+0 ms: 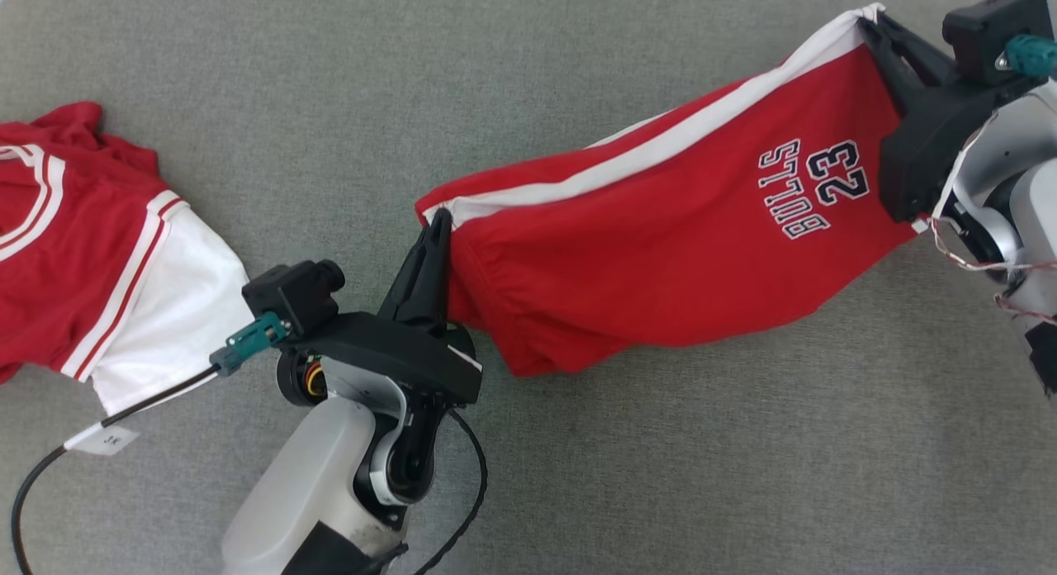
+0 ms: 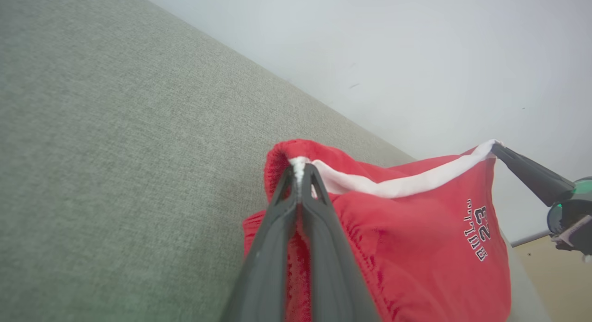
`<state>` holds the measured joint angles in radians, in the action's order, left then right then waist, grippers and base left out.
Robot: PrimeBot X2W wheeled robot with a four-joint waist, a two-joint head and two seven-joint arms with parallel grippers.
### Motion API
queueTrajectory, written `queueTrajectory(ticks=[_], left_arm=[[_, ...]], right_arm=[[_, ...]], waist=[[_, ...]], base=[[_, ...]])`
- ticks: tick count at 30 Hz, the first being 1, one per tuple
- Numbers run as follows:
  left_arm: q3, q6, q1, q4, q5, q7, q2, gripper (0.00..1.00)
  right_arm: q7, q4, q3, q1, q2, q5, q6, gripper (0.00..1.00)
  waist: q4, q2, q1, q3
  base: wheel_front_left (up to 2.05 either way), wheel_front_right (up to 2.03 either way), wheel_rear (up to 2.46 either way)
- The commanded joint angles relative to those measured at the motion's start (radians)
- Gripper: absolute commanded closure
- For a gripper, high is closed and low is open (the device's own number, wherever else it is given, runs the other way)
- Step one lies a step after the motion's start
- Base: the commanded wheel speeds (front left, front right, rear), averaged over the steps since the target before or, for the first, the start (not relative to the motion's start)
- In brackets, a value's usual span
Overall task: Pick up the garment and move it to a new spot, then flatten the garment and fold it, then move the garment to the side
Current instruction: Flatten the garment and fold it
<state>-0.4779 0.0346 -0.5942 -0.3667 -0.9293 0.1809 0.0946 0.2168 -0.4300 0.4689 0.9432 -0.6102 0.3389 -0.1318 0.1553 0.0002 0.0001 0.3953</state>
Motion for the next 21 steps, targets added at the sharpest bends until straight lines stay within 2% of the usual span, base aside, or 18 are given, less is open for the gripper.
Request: queueTrajectory(ticks=[1, 6, 7, 8, 9, 15, 21], left_arm=[[-0.001, -0.001, -0.021, -0.011, 0.008, 0.007, -0.004, 1.0], [-0.006, 0.008, -0.056, -0.05, 0.013, 0.022, -0.017, 1.0], [-0.005, 0.011, -0.063, -0.056, 0.015, 0.029, -0.02, 1.0], [-0.009, 0.01, -0.069, -0.062, 0.018, 0.031, -0.022, 0.28], [-0.01, 0.011, -0.072, -0.067, 0.018, 0.038, -0.023, 0.0], [-0.015, 0.021, -0.068, -0.087, 0.06, 0.063, -0.009, 0.0], [-0.014, 0.053, -0.004, -0.047, 0.188, 0.083, 0.055, 0.0]], right_arm=[[-0.012, -0.021, 0.011, 0.023, 0.005, -0.011, 0.002, 1.0], [-0.027, -0.119, 0.03, 0.079, 0.032, 0.006, 0.002, 1.0], [-0.03, -0.138, 0.031, 0.086, 0.038, 0.007, 0.002, 0.63], [-0.031, -0.154, 0.032, 0.09, 0.044, 0.013, 0.002, 0.0], [-0.035, -0.165, 0.035, 0.095, 0.049, 0.016, 0.002, 0.0], [-0.008, -0.213, 0.058, 0.125, 0.054, 0.054, 0.002, 0.0], [0.091, -0.232, 0.05, 0.108, 0.049, 0.122, 0.002, 0.0]], waist=[[0.014, -0.0002, -0.0001, 0.017], [0.023, -0.0002, -0.0001, 0.031], [0.025, -0.0002, -0.0001, 0.032], [0.026, -0.0002, -0.0001, 0.032], [0.027, -0.0002, -0.0001, 0.031], [0.02, -0.0002, -0.0001, 0.002], [0.008, -0.0002, -0.0001, -0.057]], base=[[0.0, 0.0, 0.0], [0.0, 0.0, 0.0], [0.0, 0.0, 0.0], [0.0, 0.0, 0.0], [0.0, 0.0, 0.0], [0.0, 0.0, 0.0], [0.0, 0.0, 0.0]])
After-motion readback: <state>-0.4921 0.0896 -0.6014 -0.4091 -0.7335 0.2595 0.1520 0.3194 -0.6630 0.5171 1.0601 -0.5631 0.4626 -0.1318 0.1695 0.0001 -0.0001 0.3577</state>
